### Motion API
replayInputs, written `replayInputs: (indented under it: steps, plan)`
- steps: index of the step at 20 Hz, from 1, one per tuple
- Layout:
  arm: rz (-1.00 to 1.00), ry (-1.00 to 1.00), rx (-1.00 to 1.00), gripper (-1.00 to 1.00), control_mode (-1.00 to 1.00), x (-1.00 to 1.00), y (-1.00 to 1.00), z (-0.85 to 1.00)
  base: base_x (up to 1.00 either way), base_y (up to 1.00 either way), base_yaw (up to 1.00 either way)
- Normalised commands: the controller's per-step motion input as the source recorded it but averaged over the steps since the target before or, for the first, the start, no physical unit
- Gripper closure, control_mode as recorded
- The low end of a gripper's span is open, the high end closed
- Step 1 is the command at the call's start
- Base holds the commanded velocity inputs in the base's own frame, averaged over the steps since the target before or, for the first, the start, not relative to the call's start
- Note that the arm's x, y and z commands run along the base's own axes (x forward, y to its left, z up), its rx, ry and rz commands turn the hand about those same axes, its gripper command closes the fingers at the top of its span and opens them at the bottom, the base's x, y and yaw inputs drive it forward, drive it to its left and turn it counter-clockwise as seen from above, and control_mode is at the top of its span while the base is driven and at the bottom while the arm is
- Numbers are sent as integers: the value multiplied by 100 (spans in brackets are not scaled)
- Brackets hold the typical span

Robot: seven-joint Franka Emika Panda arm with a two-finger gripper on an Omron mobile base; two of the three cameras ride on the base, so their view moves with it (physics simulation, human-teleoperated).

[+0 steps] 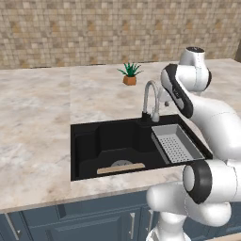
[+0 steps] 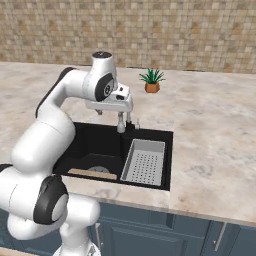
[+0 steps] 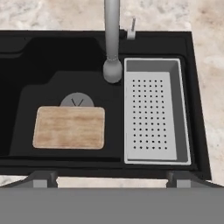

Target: Turn on the sink faucet with hot water and rinse the cutting board for ten seconds, then turn off the faucet. Push the cutting board to reach the water if necessary.

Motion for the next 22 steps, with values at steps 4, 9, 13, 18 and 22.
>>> replayInputs:
  steps: [4,9,13,18,22]
  plan:
    - [0,-5,7,-100,-100,65,0,-18,0,0,0]
    - [0,-6,4,-100,-100,57,0,-18,0,0,0]
    - [0,-1,2,-100,-100,41,0,-1,0,0,0]
    - [0,0,0,-100,-100,59,0,-4,0,0,0]
    - [0,0,0,-100,-100,63,0,-11,0,0,0]
